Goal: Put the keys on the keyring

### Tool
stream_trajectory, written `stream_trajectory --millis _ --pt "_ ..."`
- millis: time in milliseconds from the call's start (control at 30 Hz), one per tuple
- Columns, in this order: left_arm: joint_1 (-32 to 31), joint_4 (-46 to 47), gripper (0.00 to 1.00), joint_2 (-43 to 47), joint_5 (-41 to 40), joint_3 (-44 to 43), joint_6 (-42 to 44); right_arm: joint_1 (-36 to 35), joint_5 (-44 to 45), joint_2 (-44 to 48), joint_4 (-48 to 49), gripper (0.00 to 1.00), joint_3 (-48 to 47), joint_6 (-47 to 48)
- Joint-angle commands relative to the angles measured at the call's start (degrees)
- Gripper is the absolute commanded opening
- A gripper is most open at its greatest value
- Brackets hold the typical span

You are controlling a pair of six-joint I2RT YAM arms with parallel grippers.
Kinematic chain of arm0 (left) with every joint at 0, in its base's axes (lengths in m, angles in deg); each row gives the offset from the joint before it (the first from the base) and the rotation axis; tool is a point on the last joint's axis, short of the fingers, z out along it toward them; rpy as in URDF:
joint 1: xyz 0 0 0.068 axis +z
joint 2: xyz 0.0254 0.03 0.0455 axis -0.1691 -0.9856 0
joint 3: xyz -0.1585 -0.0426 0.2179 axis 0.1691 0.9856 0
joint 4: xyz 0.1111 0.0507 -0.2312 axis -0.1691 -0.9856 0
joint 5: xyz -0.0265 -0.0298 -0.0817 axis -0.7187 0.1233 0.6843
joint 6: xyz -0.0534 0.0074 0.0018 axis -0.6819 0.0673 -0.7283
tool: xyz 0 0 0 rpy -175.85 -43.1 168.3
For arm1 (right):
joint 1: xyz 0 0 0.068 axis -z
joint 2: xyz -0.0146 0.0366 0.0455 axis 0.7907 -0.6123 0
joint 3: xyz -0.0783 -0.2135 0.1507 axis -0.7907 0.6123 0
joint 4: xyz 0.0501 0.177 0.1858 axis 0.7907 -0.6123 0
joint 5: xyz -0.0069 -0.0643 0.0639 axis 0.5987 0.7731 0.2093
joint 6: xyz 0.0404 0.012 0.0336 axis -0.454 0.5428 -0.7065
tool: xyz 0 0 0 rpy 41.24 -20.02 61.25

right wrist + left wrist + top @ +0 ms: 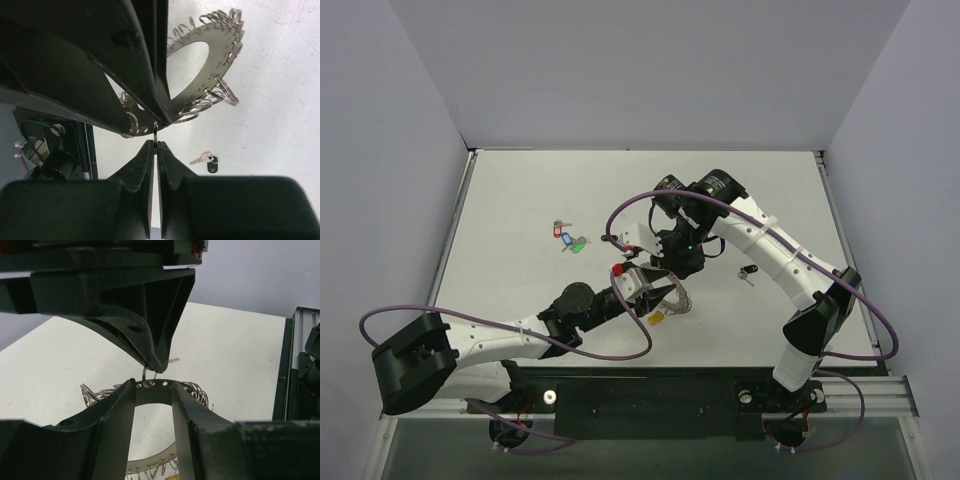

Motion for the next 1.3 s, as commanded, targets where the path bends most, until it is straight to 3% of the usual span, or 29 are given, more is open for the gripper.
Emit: stream_trajectory --millis 0,133,333,533,633,667,733,967,1100,1267 --pt "0.87 3.94 0.44 -0.62 0.94 -3.99 0.95 -0.32 -1.90 0.54 -15.50 0.00 -1.32 0.69" --pt "1.13 3.23 0.42 -1.15 1.38 -4.52 0.95 -0.23 -2.52 0.90 -15.59 0.00 -1.23 0.87" --pt "1.49 2.44 0.32 -2.29 2.78 -5.31 1.12 0.12 -3.22 1.25 -15.59 0.00 -1.23 1.04" --pt "1.66 0.95 0.30 -2.56 3.23 -5.75 1.47 0.56 -3.75 1.25 -15.59 0.00 -1.23 1.22" --pt "1.75 0.42 0.19 -2.38 3.66 -5.93 1.56 0.65 -3.75 1.34 -15.50 0.00 -1.23 1.22" --pt "1.92 -0.36 0.10 -2.38 4.01 -6.19 1.48 0.56 -3.75 1.25 -15.50 0.00 -1.23 1.22" --pt "2.10 -1.59 0.00 -2.29 4.54 -6.71 1.48 0.65 -3.75 1.42 -15.50 0.00 -1.23 1.22" --pt "4.21 -3.19 0.00 -0.89 8.15 -6.37 -1.68 2.05 -5.33 2.39 -15.59 0.01 -1.58 1.39" --pt "4.74 -0.03 0.00 0.25 8.67 -5.05 -4.57 4.33 -8.31 3.79 -15.41 0.15 -1.49 2.36" --pt "5.09 5.77 0.00 1.31 9.20 -2.68 -7.31 11.80 -15.78 7.21 -14.19 0.24 -0.71 5.78"
